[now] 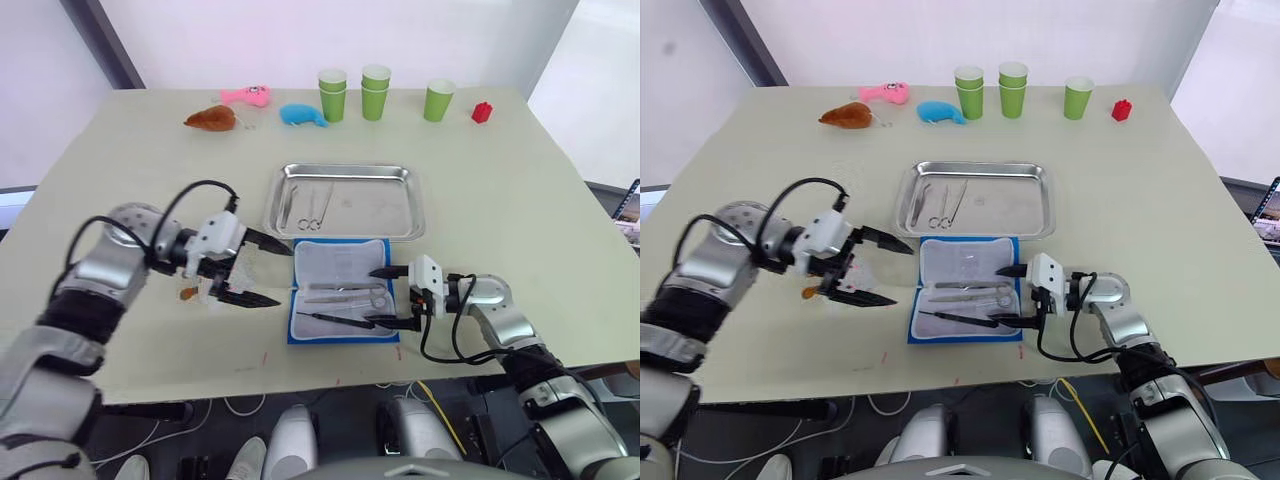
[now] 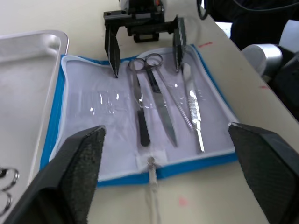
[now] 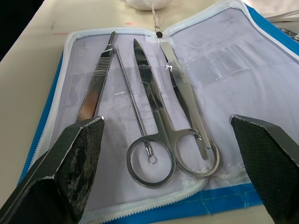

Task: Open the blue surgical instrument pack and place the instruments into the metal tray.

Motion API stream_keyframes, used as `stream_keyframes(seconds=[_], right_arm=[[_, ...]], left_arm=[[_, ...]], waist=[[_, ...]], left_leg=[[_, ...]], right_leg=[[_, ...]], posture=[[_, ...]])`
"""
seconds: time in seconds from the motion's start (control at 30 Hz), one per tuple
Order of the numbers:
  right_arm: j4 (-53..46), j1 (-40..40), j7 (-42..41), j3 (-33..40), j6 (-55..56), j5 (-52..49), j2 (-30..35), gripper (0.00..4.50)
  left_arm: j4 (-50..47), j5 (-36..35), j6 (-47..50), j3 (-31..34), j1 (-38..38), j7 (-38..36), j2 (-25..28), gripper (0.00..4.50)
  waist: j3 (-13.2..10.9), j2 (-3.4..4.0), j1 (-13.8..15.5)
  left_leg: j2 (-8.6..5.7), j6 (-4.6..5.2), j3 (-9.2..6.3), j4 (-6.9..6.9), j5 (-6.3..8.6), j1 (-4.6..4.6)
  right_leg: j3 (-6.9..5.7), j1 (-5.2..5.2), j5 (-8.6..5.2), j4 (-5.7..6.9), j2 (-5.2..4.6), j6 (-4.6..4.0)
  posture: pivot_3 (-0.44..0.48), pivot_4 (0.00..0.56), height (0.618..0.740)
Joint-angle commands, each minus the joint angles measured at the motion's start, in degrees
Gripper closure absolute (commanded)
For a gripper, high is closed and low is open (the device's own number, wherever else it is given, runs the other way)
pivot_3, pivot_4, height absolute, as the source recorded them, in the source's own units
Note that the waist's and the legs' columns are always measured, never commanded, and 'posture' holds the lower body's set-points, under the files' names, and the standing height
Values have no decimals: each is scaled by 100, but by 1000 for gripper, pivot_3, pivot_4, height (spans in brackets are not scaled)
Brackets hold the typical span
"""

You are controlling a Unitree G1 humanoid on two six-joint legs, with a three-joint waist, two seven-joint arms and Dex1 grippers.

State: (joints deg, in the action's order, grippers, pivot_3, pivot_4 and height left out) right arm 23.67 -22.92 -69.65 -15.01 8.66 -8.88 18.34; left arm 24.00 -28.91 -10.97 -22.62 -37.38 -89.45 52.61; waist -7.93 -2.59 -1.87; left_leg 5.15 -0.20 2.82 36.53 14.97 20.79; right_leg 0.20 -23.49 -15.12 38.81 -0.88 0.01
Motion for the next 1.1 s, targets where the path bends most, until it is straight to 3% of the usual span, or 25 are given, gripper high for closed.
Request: stream_keyframes(seconds=[0.03, 0.07, 0.1, 0.47, 0.73, 1.0, 1.03, 1.1], right_arm=[[377, 302, -63, -328, -236, 267, 26, 0], [367, 306, -64, -324, -239, 264, 33, 0], [362, 308, -67, -321, -243, 263, 42, 0], [324, 317, -63, -319, -260, 260, 77, 0], [300, 313, -51, -319, -266, 269, 97, 0], [243, 352, -50, -319, -280, 261, 123, 0], [244, 352, -53, -320, -280, 263, 126, 0], [249, 347, -56, -323, -279, 266, 127, 0]], left_arm=[[161, 392, -68, 350, -153, 72, -324, 1781], [212, 515, -99, 379, -161, 133, -434, 1967], [291, 685, -156, 389, -182, 249, -558, 2490], [947, 1697, -441, 417, -231, 588, -1492, 2490], [1881, 2247, -1106, 419, -426, 575, -1712, 2490], [2053, 2209, -1152, 507, -303, 189, -1851, 2490], [2023, 2200, -1121, 509, -273, 158, -1865, 3212], [1978, 2202, -1062, 520, -224, 127, -1896, 3722]], waist=[[1, -1, -2], [1, -1, -1], [1, -1, -6], [2, -1, 7], [3, -1, 11], [7, 2, 17], [7, 2, 17], [7, 2, 17]], left_leg=[[0, 0, 0, 0, 0, -1], [0, 0, 0, 0, 0, 0], [0, 0, 0, 1, 0, 0], [-1, 0, 0, 3, 0, 2], [-1, 0, -1, 4, 0, 1], [-1, 0, -1, 4, 0, -1], [-2, 0, -1, 3, 0, 0], [-1, 0, -1, 3, 0, 1]], right_leg=[[1, 0, 0, 1, 0, 0], [1, 0, 0, 0, 0, 0], [1, 1, 0, 0, 0, 0], [1, 2, 1, 1, -2, 1], [0, 3, 1, 1, -2, 1], [-1, 3, 1, 2, -2, 1], [-1, 3, 1, 1, -2, 1], [-1, 3, 1, 0, -2, 1]], posture=[[0, 150, 740], [0, 150, 740], [0, 150, 740], [0, 150, 740], [0, 150, 740], [0, 150, 740], [0, 150, 740], [0, 150, 740]])
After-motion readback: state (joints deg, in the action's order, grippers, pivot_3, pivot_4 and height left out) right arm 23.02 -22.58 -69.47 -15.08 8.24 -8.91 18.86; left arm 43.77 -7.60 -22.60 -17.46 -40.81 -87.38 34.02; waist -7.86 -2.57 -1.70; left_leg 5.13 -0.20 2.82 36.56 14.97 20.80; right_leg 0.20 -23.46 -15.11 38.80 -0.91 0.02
